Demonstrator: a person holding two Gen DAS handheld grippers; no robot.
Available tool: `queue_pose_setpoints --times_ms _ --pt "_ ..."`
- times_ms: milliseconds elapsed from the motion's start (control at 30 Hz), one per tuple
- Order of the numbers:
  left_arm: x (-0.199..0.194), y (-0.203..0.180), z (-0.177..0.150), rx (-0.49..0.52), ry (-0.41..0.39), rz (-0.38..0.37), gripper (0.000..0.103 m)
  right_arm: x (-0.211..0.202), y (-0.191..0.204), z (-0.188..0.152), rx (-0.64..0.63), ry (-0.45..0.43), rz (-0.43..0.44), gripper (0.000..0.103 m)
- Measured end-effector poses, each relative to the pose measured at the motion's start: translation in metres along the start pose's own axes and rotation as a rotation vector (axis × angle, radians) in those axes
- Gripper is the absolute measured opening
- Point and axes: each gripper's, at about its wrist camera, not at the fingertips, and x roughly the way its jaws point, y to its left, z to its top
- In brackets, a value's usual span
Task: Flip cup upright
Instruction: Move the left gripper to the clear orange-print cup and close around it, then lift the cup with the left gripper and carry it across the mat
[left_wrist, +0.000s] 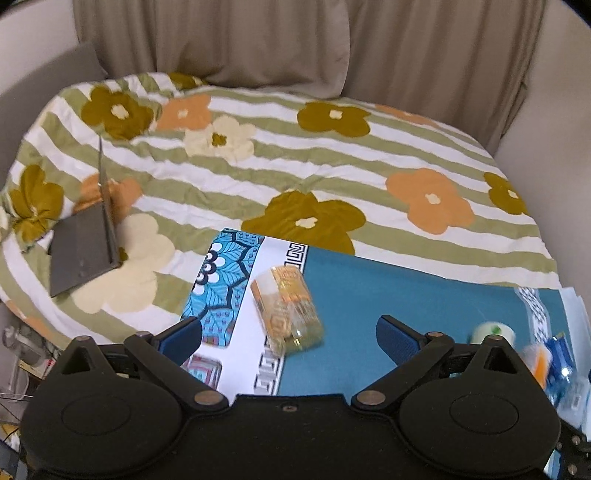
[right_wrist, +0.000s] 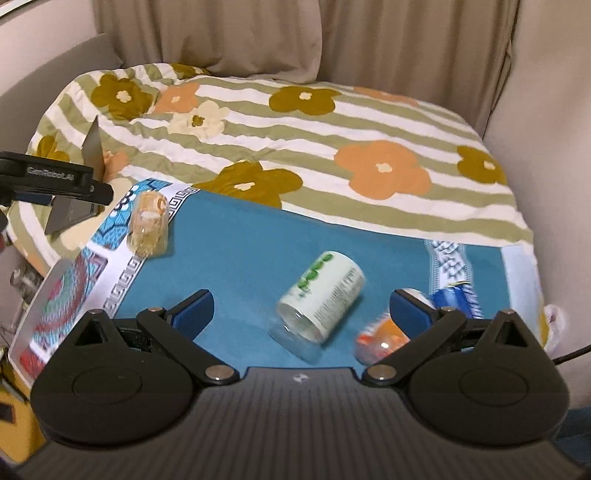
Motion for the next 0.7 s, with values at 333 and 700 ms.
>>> queue_pose_setpoints --times_ms 333,700 --pt "0.098 0.025 0.032 -0.04 0.177 -0.083 0.094 0.057 0.027 0.029 0.066 0.069 -0.012 0.103" --pt "0.143 0.035 0.028 -0.078 0.315 -0.141 0.072 0.09 0.048 0.041 0.078 0.129 -0.014 0.103"
